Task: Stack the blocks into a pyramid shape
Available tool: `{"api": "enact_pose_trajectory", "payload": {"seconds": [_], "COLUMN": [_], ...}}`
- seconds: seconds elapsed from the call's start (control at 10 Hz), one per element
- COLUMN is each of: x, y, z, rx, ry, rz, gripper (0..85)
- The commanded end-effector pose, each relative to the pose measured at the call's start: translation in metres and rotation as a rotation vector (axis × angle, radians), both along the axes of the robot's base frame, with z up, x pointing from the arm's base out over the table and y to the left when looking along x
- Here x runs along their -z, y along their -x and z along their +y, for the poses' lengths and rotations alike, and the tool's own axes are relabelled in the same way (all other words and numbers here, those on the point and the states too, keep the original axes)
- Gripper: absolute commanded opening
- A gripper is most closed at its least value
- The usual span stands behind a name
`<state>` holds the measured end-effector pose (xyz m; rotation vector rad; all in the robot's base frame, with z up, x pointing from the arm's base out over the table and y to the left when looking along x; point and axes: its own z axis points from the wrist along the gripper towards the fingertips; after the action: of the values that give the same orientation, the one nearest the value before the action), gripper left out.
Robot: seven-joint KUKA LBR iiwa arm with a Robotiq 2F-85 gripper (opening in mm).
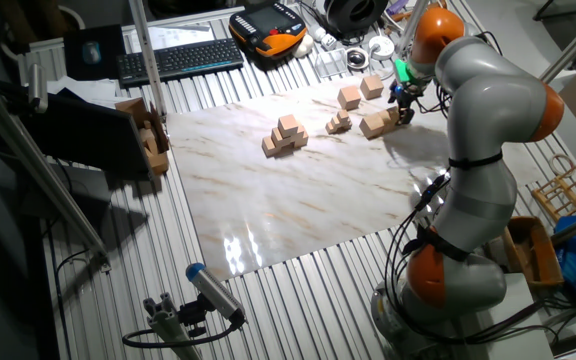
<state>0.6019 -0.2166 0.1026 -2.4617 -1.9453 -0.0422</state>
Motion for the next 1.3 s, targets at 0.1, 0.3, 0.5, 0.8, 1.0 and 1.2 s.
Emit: {"api": "enact_pose_trajectory", "payload": {"seconds": [0.1,0.3,0.5,0.8,1.0,1.2], "x": [0.0015,0.0016,0.0033,0.0056,0.0085,0.0088], "y": [0.0001,-0.0004,0.0003,-0.0006,-0.0012,-0.0015], "z": [0.001,0.0017,0.0017,0.0012,0.0016,0.0018], "rx": [-0.025,-0.106,-0.125,-0.141,-0.184,-0.241], "ry": [0.003,-0.007,-0.007,-0.003,-0.009,-0.007], "rz": [-0.008,-0.007,-0.005,-0.011,-0.011,-0.012], "gripper": [85.0,85.0,85.0,85.0,85.0,85.0]}}
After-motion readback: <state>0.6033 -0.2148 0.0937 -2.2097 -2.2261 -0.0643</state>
